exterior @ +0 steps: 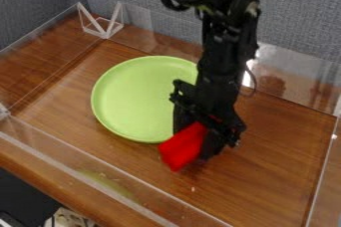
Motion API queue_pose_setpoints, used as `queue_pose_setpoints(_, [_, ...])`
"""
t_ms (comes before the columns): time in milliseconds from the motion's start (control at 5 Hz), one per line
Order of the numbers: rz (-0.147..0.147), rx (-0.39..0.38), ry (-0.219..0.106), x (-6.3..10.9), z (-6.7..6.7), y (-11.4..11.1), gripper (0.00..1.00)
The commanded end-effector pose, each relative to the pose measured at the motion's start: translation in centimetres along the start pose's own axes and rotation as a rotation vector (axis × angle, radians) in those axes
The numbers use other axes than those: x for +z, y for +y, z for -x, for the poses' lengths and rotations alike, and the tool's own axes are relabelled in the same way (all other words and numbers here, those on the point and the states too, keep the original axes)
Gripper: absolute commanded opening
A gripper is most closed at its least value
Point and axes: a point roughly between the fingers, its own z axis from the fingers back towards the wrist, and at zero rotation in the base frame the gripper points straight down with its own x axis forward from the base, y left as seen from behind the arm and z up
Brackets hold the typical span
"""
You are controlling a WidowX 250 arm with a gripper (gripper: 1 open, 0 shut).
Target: Put the carrot on the left side
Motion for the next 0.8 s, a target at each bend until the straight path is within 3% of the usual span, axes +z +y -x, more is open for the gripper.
queue_pose_setpoints(0, [-0.023, 0.125, -0.089, 4.1, 0.5, 3.1, 0.0])
queue_pose_setpoints(200, [-0.026, 0.266, -0.101, 5.5, 1.7, 8.2, 0.0])
queue_pose_setpoints(600, [-0.004, 0.55, -0.046, 4.0, 3.5, 17.9, 0.0])
